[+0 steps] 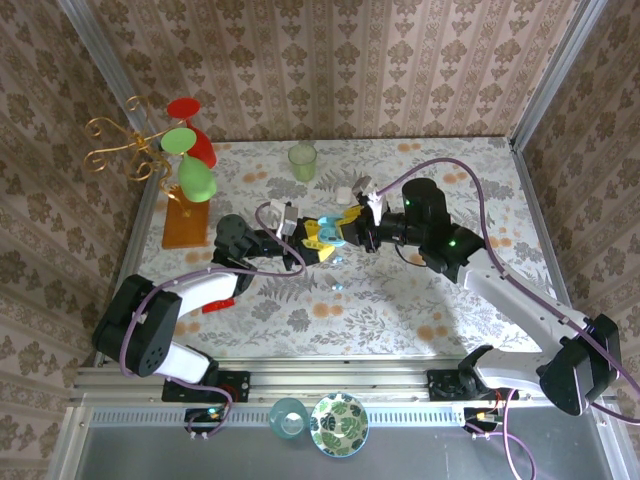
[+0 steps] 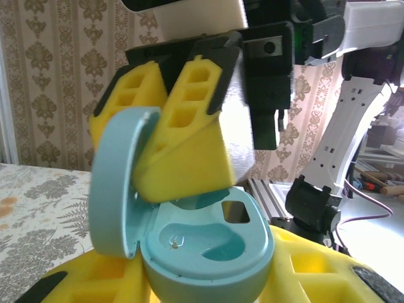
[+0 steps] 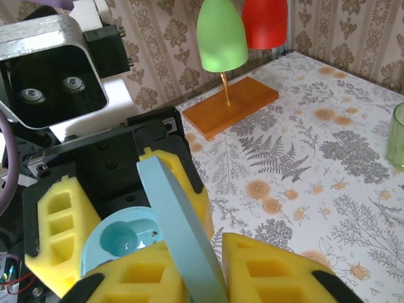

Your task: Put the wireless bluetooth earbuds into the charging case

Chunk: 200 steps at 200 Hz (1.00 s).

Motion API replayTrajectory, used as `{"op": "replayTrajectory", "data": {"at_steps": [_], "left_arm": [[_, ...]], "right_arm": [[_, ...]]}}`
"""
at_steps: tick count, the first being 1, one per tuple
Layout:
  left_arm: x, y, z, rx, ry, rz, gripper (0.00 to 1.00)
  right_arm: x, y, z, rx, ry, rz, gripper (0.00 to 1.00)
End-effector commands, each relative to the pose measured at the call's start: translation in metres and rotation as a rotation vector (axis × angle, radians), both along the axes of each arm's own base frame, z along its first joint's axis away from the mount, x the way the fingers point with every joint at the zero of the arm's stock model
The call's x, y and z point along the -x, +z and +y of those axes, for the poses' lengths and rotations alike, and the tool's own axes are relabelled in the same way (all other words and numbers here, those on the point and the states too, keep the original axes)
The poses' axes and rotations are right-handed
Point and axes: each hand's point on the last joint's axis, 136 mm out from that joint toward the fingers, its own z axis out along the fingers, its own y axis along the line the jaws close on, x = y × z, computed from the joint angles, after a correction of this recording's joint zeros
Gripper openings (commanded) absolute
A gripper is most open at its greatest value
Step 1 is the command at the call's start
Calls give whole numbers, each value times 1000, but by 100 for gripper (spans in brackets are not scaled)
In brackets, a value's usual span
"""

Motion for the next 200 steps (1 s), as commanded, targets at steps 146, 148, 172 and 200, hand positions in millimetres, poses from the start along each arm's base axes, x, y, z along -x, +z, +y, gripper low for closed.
{"op": "replayTrajectory", "data": {"at_steps": [146, 148, 172, 200], "left_arm": [[-7, 16, -2, 39, 14, -55, 67], [-7, 16, -2, 39, 16, -53, 67], [-8, 17, -2, 42, 22, -56, 73], [-9, 17, -3, 42, 24, -56, 75]], "right_arm": [[-1, 25, -12, -1, -75, -154, 0], [-1, 24, -12, -1, -76, -154, 0], [-1, 27, -11, -6, -78, -162, 0], [-1, 26, -7, 2, -66, -163, 0]]}}
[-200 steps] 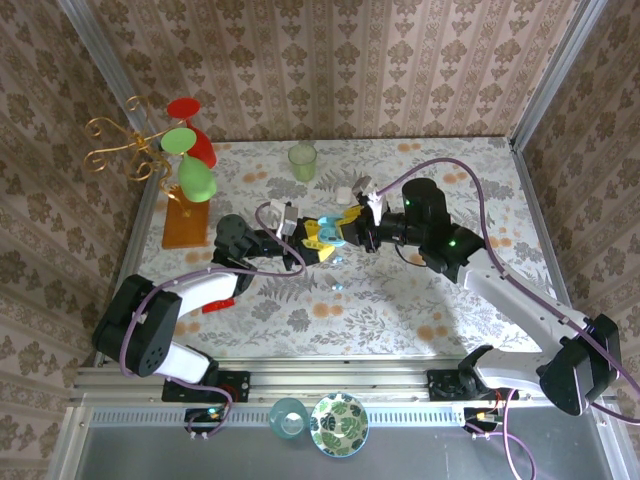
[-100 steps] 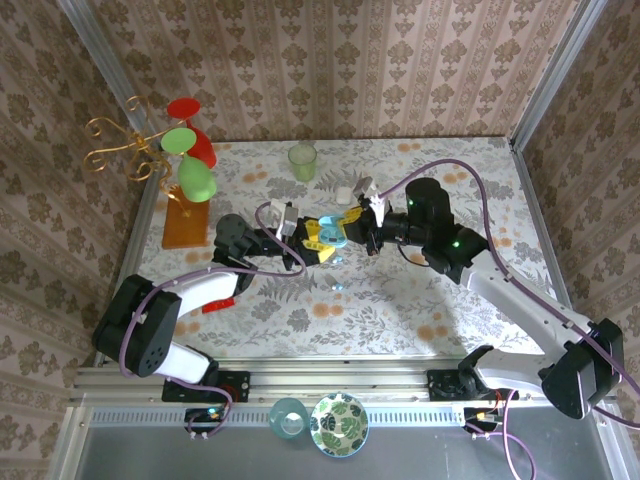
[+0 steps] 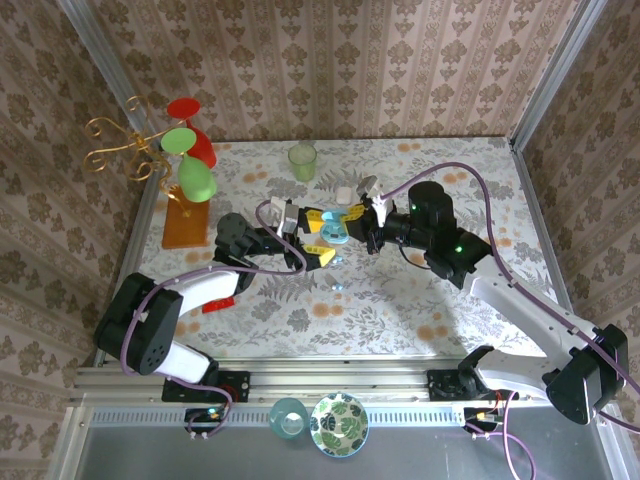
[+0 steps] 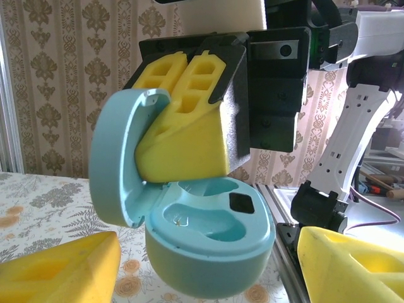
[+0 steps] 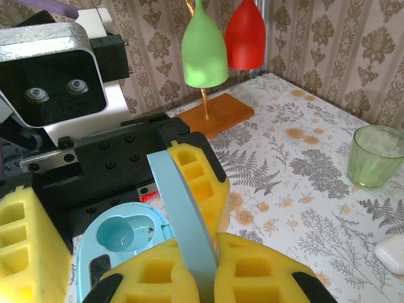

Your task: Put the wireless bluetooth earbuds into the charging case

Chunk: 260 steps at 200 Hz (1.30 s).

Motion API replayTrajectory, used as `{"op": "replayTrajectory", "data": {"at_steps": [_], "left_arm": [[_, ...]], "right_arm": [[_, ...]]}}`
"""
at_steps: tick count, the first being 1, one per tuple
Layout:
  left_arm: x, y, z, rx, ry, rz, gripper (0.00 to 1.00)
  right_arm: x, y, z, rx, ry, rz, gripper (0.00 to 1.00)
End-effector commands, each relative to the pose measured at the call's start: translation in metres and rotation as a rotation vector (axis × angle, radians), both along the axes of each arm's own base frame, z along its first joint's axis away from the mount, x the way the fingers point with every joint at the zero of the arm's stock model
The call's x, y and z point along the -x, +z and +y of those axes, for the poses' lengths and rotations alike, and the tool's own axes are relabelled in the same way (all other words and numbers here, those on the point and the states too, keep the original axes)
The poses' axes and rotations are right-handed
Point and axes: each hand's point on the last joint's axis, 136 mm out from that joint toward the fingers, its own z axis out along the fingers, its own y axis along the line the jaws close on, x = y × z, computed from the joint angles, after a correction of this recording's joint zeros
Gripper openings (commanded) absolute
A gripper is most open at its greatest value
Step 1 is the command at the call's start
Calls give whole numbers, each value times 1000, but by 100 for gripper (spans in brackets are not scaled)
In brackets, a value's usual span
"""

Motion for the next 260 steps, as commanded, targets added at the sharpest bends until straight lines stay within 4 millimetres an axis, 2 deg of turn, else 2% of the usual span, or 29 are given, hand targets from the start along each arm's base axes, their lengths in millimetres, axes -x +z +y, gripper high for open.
{"op": "replayTrajectory", "data": {"at_steps": [1, 21, 53, 93, 226, 249, 260], "left_arm": [[-4, 11, 0, 26, 9, -45, 75], [-3, 12, 1, 25, 5, -46, 74], [-1, 12, 2, 26, 1, -48, 64], [-1, 12, 2, 28, 5, -57, 61], [1, 11, 2, 25, 0, -57, 29], [0, 10, 2, 25, 4, -56, 26], [-1, 8, 3, 24, 12, -54, 26]], "right_arm": [[0, 13, 2, -17, -5, -57, 0], [0, 12, 5, -12, 9, -55, 0], [-1, 11, 8, -8, 15, -52, 0], [-1, 8, 10, -6, 22, -43, 0], [-4, 8, 10, -18, 2, -20, 0], [-5, 8, 10, -23, -4, -14, 6], [-5, 10, 10, -29, -9, -11, 12]]}}
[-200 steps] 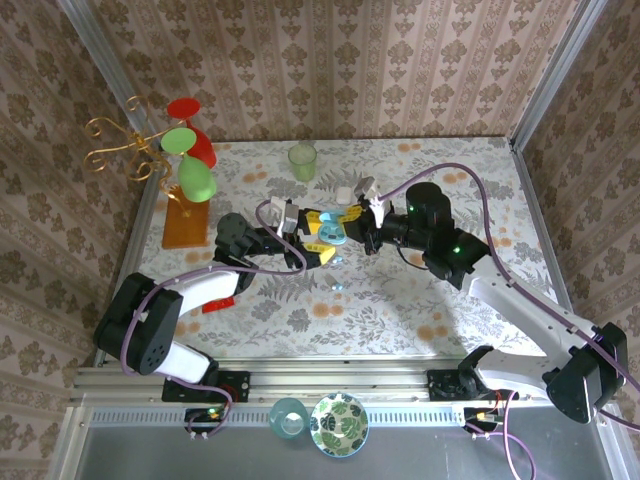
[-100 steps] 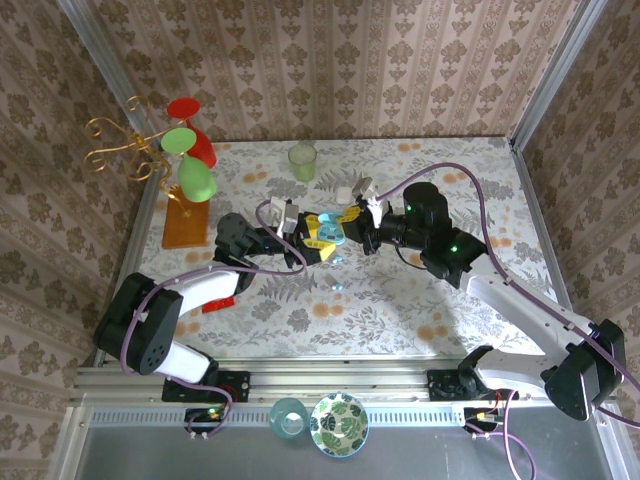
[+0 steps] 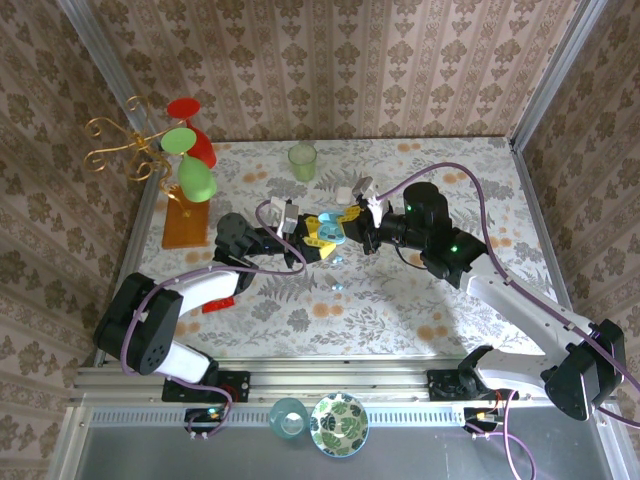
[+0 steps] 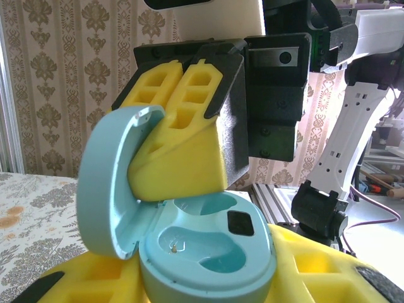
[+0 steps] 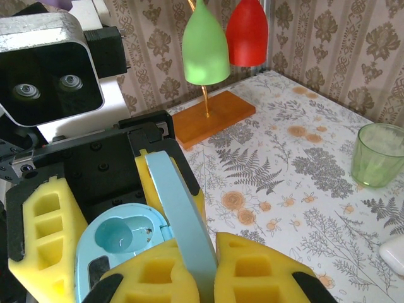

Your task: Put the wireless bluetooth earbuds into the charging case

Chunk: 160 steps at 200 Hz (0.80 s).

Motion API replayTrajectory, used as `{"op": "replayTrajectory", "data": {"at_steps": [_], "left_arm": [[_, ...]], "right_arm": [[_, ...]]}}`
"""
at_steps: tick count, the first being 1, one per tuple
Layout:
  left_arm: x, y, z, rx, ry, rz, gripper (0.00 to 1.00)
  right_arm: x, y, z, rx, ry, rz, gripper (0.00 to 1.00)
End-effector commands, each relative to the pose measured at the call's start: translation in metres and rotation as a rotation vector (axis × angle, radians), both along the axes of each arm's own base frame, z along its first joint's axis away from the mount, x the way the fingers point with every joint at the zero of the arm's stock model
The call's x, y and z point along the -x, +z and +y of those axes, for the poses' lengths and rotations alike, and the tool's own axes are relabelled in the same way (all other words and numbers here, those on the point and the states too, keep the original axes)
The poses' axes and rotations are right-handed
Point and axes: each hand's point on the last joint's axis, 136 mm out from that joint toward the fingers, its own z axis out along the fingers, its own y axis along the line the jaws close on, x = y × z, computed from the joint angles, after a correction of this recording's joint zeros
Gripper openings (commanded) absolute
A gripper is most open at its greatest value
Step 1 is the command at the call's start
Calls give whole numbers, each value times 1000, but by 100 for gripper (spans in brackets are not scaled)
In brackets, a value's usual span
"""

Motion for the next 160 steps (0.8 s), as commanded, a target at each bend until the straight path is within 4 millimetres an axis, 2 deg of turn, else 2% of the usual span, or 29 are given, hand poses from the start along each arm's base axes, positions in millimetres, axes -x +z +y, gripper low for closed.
{"op": "replayTrajectory", "data": {"at_steps": [1, 63, 85, 104, 128, 147, 160], "left_arm": [[-2, 8, 3, 24, 15, -49, 26], [-19, 1, 10, 27, 100, -38, 26], [-28, -2, 14, 30, 151, -39, 26], [-37, -5, 20, 34, 206, -38, 26], [-45, -6, 27, 41, 265, -46, 26], [-47, -4, 31, 48, 296, -58, 26], [-46, -2, 32, 52, 301, -62, 26]], "right_arm": [[-4, 15, 3, -34, -13, -18, 12], [6, 33, -6, -100, -41, -35, 58], [11, 37, -13, -126, -64, -41, 69], [12, 39, -24, -162, -117, -36, 74], [6, 36, -44, -225, -249, 0, 75], [-6, 23, -65, -272, -383, 65, 76], [-15, 7, -80, -293, -474, 126, 75]]}}
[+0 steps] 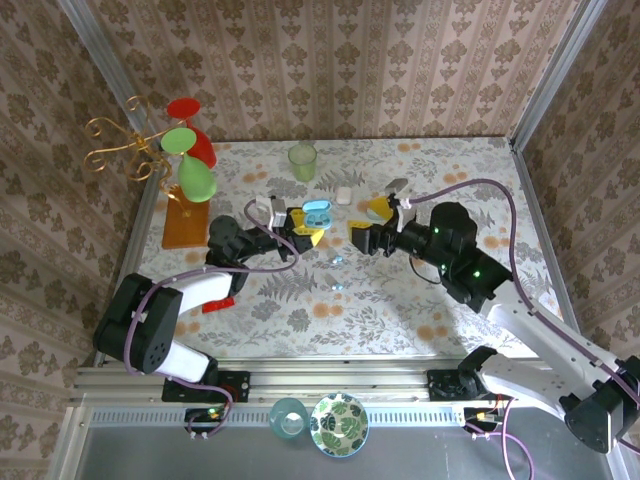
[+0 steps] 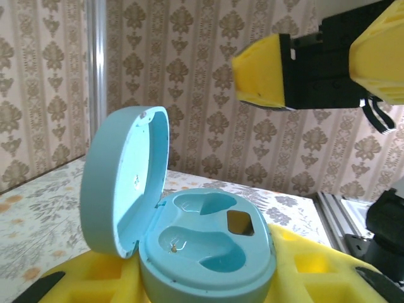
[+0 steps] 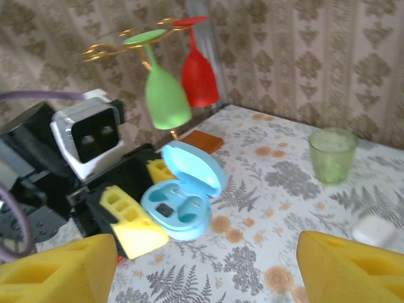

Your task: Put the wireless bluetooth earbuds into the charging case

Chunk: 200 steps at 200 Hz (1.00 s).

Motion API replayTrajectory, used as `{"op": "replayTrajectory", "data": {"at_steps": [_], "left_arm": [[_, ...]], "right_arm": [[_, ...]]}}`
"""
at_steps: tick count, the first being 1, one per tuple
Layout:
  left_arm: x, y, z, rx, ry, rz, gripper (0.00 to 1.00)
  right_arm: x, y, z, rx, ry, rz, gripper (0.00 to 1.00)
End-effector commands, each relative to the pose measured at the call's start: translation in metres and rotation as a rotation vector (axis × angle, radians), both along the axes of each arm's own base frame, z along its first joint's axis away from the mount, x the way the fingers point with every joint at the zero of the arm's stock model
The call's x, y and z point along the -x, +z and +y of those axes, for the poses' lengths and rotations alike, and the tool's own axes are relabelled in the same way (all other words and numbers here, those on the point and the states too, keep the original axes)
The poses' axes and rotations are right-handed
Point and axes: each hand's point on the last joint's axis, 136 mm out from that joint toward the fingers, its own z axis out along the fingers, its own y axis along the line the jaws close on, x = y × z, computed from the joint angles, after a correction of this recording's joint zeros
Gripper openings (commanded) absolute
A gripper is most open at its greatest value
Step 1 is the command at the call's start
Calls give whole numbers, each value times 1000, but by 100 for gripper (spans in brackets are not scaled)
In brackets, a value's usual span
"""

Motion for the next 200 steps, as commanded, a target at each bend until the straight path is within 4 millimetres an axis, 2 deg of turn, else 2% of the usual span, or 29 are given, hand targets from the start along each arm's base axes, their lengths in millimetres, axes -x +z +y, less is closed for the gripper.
{"op": "replayTrajectory", "data": {"at_steps": [1, 19, 37, 73, 96, 120, 128, 174, 200], "left_arm": [[1, 17, 7, 35, 47, -91, 26], [3, 20, 8, 40, 55, -101, 26], [4, 23, 10, 47, 66, -106, 26], [5, 27, 12, 54, 69, -111, 26], [6, 29, 12, 57, 70, -115, 26], [7, 30, 13, 59, 70, -118, 26], [7, 31, 13, 60, 71, -120, 26], [9, 31, 14, 61, 75, -125, 26], [9, 32, 14, 62, 73, -127, 26]], "right_arm": [[-21, -15, -32, -99, -210, 101, 75], [-32, -45, -46, -127, -295, 236, 73], [-36, -79, -47, -95, -336, 368, 72], [-28, -137, -20, -55, -266, 589, 69], [-23, -167, 0, -9, -208, 701, 68], [-25, -191, 17, 37, -178, 773, 66], [-27, -206, 22, 58, -179, 814, 65], [-39, -240, 50, 34, -163, 929, 60], [-47, -251, 62, 11, -153, 959, 59]]}}
